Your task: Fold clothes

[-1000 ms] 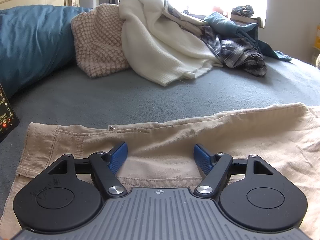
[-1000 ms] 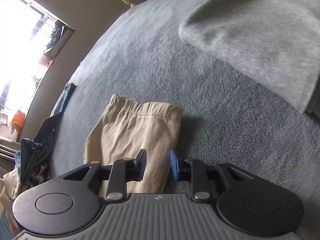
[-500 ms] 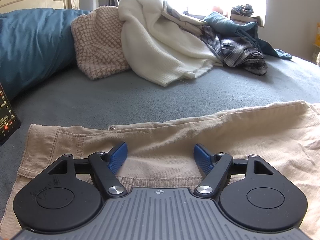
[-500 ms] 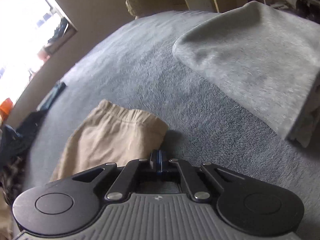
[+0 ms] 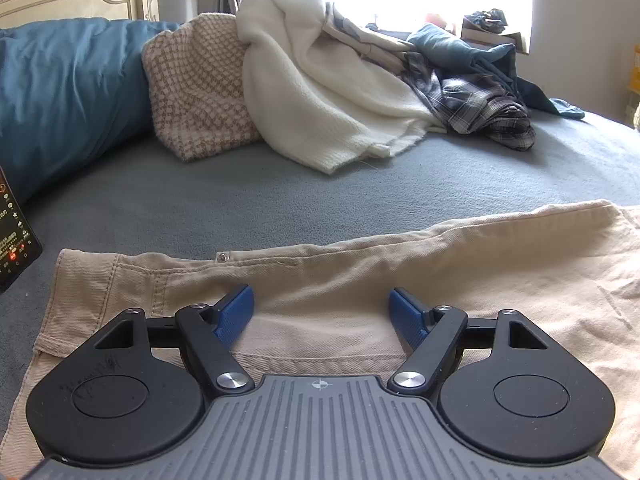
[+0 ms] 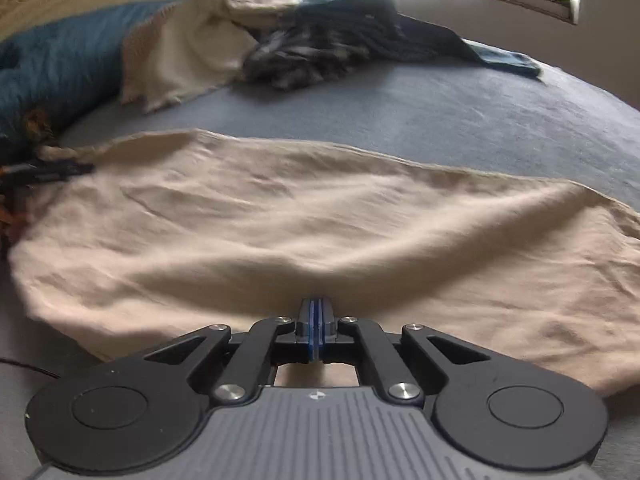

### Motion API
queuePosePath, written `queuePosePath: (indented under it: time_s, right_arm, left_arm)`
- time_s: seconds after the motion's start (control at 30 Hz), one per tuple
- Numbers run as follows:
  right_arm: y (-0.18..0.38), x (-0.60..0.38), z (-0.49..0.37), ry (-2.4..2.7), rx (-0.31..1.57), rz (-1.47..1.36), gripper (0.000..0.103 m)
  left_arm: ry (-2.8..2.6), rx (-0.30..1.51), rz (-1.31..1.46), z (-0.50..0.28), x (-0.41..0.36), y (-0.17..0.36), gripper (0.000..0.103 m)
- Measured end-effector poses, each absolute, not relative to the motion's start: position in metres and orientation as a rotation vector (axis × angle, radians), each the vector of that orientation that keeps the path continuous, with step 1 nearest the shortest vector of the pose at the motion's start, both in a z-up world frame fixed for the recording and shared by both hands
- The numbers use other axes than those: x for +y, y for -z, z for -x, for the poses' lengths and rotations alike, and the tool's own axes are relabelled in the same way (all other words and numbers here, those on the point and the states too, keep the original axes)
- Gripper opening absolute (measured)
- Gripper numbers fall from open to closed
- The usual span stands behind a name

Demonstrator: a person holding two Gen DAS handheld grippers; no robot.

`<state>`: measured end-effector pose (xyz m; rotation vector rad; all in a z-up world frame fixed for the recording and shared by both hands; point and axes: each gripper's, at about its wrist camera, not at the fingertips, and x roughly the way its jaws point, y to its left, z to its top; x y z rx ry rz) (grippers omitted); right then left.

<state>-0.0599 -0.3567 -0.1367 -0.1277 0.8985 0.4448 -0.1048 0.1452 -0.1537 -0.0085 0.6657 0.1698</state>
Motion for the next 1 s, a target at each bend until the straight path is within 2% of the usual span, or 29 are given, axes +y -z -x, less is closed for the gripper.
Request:
queuePosePath:
  time_s: [0.2,0.27,0.4,0.5,0.8,0.83,0.87,0.9,0.93,1.0]
  right_arm:
    - [0.126,-0.513,0.028,0.209,0.767,-0.278,0.001]
    - [0.116,-0.494,0.031,0.033,0.757,-0.289,0.001]
    - [0.127,-0.406,0.033,-0.456,0.880,-0.112,0.001]
    - [0.144,-0.391,0.015,-0.445,0.903,-0.005,0.000]
    - [0.152,-0.469,-0.033,-0.145,0.851,-0.378,0.002]
    - [0.152,-0.476,-0.037,-0.122,0.848,-0.416,0.006]
    - [0.153,-0.483,-0.041,-0.099,0.844,-0.454,0.017]
    - [0.153,-0.490,-0.045,-0.076,0.841,-0.492,0.023]
    - [0.154,-0.497,-0.048,-0.053,0.836,-0.530,0.026]
    - [0.154,-0.511,-0.056,-0.006,0.827,-0.606,0.020]
  left_arm:
    - [-0.167,0.669,0.005,0.104,0.145,0.153,0.076]
    - [-0.168,0.669,0.005,0.104,0.145,0.153,0.076]
    - [-0.177,0.671,-0.006,0.103,0.142,0.154,0.077]
    - [-0.181,0.673,-0.011,0.102,0.142,0.154,0.078]
    - [-0.191,0.686,-0.021,0.100,0.141,0.152,0.080]
    - [-0.193,0.688,-0.022,0.100,0.140,0.152,0.080]
    - [-0.196,0.691,-0.023,0.099,0.140,0.151,0.081]
    - [-0.200,0.694,-0.023,0.098,0.140,0.151,0.081]
    - [-0.203,0.696,-0.024,0.098,0.140,0.151,0.082]
    - [-0.205,0.698,-0.027,0.098,0.140,0.151,0.082]
